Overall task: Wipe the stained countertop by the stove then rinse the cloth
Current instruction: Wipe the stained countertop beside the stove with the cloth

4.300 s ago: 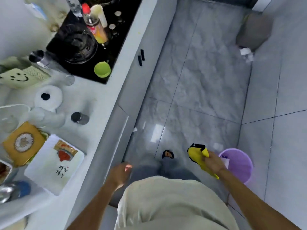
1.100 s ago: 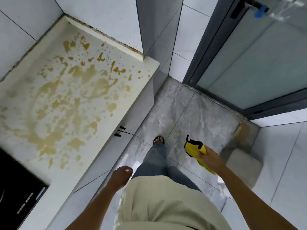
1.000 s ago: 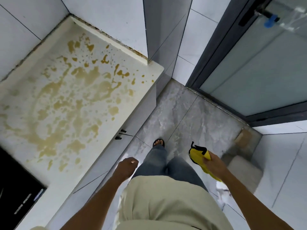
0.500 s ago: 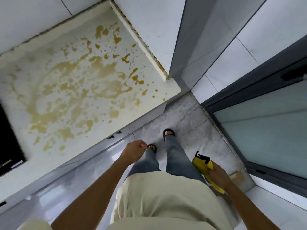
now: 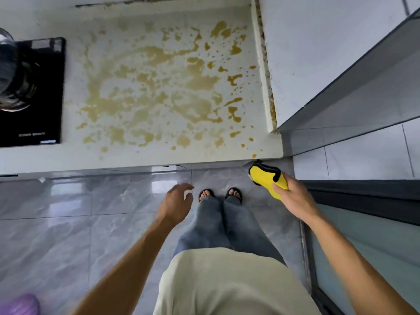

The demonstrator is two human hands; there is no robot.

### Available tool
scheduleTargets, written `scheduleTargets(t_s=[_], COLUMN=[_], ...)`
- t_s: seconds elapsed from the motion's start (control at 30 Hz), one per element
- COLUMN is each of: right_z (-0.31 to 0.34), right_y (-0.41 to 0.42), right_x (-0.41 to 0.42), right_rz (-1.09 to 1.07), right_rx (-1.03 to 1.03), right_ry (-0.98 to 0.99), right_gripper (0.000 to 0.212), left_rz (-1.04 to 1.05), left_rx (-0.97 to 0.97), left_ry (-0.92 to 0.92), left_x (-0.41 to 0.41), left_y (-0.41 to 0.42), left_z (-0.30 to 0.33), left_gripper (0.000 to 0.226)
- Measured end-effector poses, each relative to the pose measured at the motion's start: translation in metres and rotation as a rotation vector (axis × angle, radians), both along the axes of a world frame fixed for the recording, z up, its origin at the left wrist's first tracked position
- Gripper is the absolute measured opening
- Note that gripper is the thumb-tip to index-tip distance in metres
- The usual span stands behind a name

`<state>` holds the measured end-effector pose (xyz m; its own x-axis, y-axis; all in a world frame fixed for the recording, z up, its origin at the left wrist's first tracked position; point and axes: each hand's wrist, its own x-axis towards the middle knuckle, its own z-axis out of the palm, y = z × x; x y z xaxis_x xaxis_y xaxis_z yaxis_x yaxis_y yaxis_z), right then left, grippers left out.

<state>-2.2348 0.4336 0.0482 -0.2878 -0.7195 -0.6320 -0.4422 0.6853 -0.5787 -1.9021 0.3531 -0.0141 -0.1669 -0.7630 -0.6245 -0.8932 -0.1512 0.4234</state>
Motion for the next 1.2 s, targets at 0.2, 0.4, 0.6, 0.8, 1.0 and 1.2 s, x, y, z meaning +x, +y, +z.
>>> scheduleTargets(t_s=[0.2,0.4,0.6,0.8,1.0,1.2], right_z=[0.057,-0.018,-0.096,-0.111,-0.119,-0.132], right_y=[-0.085,-0.118,-0.095,-0.112,-0.175,-0.118], right_x=[0.000,0.029,0.037,0.029,0.053,0.068], right_rz=[0.197,0.442,0.819,0.685,0.461,0.601], right_rx=[-0.407,-0.508,-0.195,-0.287,-0.276,-0.371], right_ry=[0.120,0.480,0.479,0.581,0.725,0.719], right_gripper=[0.056,0.091,0.119,0.069,0.068,0.069], left_rz=[-0.033,-0.156,-0.222,-0.222,-0.237,-0.149], left_rx=[-0.269,-0.422,-0.508,-0.512,-0.513,-0.546], left_ry=[0.064,0.035,0.031,0.043,0.043,0.032], left_x=[-0.048,-0.058,-0.051,-0.049,-0.044,-0.049], left_y=[-0.043,-0.050,-0.043,-0.040,-0.040,-0.038], left_z=[0.011,-0.012,-0.027,-0.029,-0.038,-0.042], left_gripper=[0.049,0.052,0.064,0.068,0.065,0.044])
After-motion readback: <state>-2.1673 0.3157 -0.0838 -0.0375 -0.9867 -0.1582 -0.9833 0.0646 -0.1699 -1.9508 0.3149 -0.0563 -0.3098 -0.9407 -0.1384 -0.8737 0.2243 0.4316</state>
